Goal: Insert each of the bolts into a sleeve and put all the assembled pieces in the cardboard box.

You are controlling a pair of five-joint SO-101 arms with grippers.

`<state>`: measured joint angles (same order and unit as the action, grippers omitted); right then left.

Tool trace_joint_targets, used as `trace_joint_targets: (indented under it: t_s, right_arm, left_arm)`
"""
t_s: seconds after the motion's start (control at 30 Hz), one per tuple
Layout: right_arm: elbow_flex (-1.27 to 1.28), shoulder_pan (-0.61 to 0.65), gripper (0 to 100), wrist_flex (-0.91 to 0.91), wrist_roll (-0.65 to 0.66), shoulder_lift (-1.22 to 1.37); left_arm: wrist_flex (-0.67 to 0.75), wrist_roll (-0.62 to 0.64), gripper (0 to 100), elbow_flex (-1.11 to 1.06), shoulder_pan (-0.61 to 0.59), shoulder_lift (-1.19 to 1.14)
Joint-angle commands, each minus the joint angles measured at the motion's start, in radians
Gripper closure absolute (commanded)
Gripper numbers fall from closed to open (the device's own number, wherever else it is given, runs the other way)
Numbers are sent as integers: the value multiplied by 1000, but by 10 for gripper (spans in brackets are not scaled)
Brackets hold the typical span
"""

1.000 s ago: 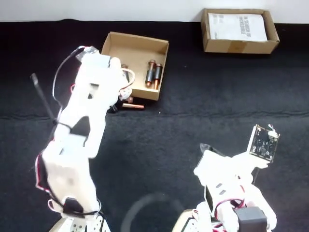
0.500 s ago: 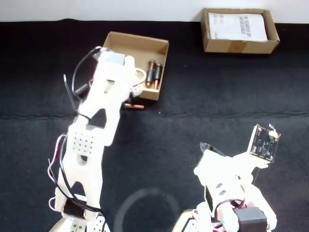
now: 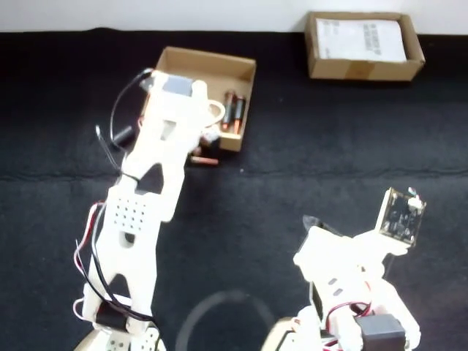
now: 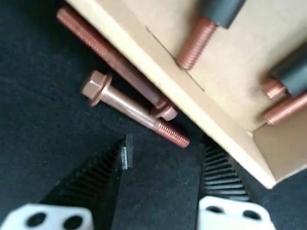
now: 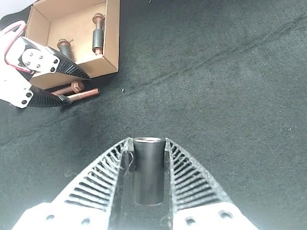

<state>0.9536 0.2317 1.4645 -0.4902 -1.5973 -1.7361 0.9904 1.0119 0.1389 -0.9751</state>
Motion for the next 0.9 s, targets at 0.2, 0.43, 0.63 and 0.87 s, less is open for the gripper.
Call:
trace_joint_targets:
  t_s: [0.2,0.43,0.63,0.87]
  right_arm:
    - [-2,-7,992,-41,9,1]
    - [-2,-5,992,-65,9,1]
    - [-2,-5,992,-62,8,1]
    - [-2,-5,992,-59,6,1]
  left_arm:
    - [-21,9,773,-162,-58,56]
    - [-17,9,773,-240,-77,15]
    - [-23,9,774,-240,-82,-1]
    - [-23,3,983,-240,-140,-1]
